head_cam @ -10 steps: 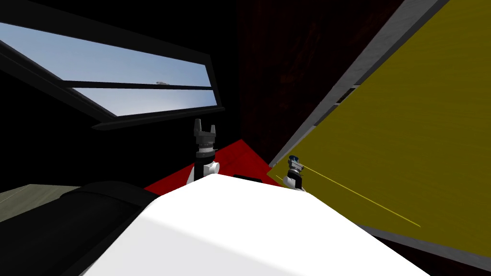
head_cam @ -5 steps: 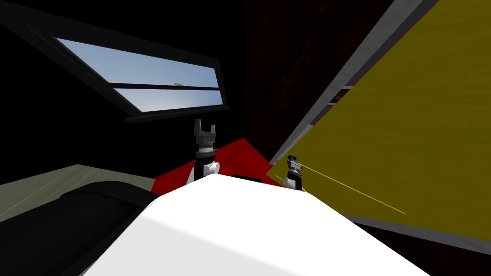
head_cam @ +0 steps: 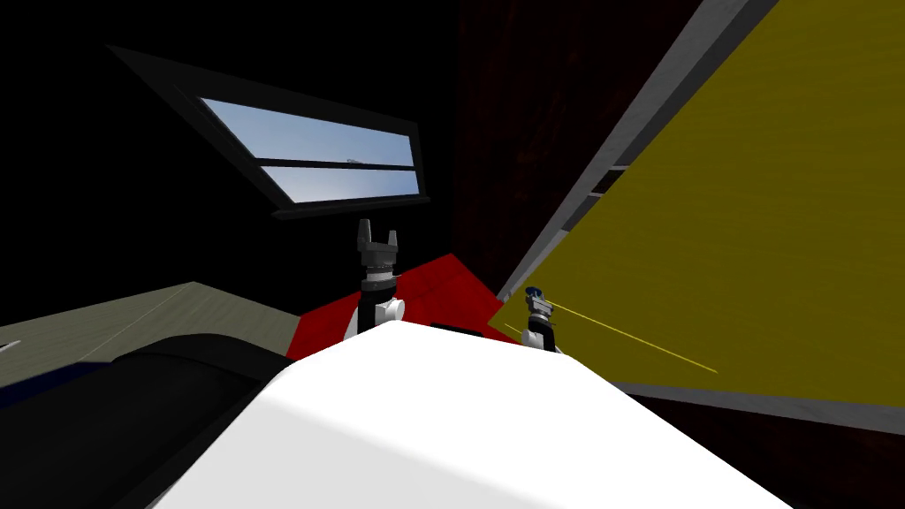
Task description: Pull the door open
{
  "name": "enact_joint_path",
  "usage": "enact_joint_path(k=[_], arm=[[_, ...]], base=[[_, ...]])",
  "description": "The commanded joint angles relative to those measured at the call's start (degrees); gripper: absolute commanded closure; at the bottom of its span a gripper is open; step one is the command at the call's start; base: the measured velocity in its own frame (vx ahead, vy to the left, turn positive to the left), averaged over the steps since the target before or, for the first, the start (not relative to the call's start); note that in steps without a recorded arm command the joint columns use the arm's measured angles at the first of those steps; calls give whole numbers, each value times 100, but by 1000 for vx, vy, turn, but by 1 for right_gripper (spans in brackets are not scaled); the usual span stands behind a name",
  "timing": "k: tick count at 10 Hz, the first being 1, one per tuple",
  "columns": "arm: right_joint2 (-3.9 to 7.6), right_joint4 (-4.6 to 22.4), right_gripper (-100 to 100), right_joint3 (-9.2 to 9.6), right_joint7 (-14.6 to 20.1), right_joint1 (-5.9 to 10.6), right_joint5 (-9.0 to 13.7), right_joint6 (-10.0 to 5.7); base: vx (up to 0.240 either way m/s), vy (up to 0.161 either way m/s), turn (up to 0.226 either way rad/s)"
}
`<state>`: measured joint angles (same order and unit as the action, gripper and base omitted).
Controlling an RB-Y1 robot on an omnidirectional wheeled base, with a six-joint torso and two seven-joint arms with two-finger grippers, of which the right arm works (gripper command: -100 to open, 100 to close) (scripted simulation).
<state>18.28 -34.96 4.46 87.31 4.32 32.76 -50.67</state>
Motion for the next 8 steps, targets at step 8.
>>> enact_joint_path(k=[8], arm=[[126,-139,100,254,221,-119,-133,14]], base=[[-119,-8,37]])
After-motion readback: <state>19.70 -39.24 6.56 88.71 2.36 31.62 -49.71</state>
